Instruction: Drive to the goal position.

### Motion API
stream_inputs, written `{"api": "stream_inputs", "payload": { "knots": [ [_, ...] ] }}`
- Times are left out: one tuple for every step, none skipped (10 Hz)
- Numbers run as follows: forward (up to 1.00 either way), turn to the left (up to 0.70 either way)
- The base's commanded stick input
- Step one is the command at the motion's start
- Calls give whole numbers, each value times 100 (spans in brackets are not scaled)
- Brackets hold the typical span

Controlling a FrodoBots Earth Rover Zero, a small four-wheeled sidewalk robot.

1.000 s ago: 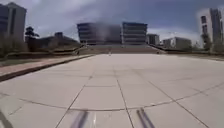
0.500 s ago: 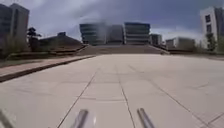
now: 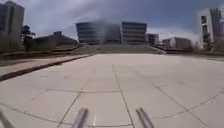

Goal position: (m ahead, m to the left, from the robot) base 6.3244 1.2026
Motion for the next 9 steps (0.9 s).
{"api": "stream_inputs", "payload": {
  "knots": [
    [100, 0],
    [100, 0],
    [100, 0],
    [100, -3],
    [100, -20],
    [100, -37],
    [100, -27],
    [100, -16],
    [100, 0]
  ]
}}
